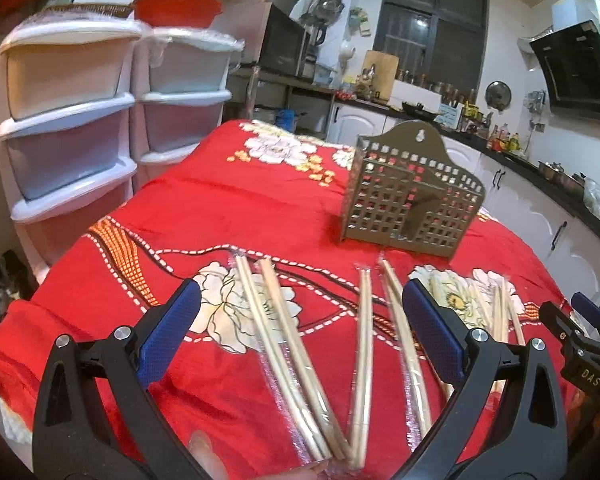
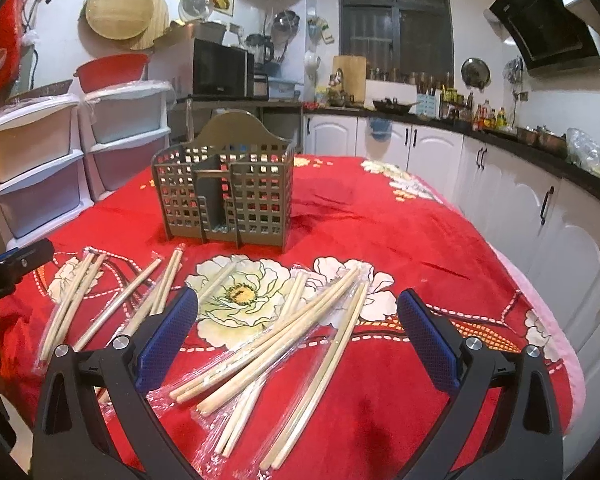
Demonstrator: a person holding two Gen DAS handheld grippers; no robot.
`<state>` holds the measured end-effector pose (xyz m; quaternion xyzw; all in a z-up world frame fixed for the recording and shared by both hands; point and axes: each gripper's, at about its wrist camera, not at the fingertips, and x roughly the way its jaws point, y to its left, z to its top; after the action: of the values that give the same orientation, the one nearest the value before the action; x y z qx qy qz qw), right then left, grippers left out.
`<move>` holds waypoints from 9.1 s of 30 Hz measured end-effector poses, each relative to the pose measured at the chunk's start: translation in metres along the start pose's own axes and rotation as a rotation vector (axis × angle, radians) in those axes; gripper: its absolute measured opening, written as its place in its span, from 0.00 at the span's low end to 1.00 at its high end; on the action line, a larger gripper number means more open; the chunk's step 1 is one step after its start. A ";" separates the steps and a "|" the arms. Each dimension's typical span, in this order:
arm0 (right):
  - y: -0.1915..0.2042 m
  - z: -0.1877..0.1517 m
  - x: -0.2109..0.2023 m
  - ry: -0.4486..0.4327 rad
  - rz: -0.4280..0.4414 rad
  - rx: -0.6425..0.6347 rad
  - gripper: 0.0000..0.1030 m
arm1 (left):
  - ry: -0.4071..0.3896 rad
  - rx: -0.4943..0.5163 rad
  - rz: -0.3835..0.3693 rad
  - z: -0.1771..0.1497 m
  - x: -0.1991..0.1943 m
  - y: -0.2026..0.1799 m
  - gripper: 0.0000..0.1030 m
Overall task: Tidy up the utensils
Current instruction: 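Lower the left gripper onto a wrapped chopstick pair and close it while the right gripper does the same, then lift the left gripper's chopsticks toward the grey caddy while the right gripper carries its pair there, then lower the left gripper's chopsticks into the caddy and open it while the right gripper releases its pair, then move the left gripper back and grasp another wrapped pair while the right gripper grasps one too, then carry the left gripper's chopsticks over the caddy while the right gripper drops its pair inside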
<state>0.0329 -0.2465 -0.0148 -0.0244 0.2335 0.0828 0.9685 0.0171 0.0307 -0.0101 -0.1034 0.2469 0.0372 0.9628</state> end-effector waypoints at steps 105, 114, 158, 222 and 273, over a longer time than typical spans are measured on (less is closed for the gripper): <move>-0.036 0.263 0.018 -0.207 0.389 0.009 0.03 | -0.113 0.015 -0.301 0.249 0.028 -0.060 0.00; -0.034 0.290 0.054 -0.191 0.382 0.035 0.03 | -0.139 0.016 -0.320 0.274 0.035 -0.076 0.00; -0.046 0.187 0.081 -0.070 0.234 0.073 0.56 | 0.032 0.046 -0.239 0.154 0.074 -0.029 0.62; -0.044 0.015 0.100 0.427 0.280 0.189 0.55 | 0.445 -0.061 -0.241 0.008 0.105 0.018 0.52; -0.034 0.130 0.051 0.102 0.463 0.080 0.05 | 0.209 -0.052 -0.256 0.118 0.066 0.001 0.01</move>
<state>0.1419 -0.2615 0.0782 0.0641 0.2847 0.2919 0.9108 0.1299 0.0591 0.0586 -0.1624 0.3296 -0.0901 0.9257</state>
